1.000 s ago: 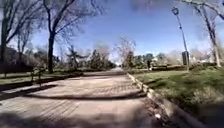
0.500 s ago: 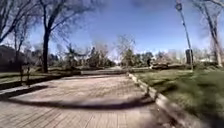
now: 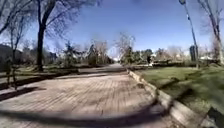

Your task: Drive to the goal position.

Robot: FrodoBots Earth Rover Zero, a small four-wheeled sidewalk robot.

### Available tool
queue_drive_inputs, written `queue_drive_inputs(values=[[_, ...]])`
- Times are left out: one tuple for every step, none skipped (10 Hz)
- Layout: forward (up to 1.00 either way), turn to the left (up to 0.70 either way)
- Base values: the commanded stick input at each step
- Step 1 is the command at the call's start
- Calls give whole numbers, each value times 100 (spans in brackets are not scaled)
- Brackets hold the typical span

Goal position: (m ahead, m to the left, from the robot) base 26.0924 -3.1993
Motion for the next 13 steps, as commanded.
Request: queue_drive_inputs(values=[[100, 0], [100, 0], [100, 0], [100, 0], [100, 0], [100, 0], [100, 0], [100, 0], [100, 0], [100, 0], [100, 0], [100, 0], [100, 0]])
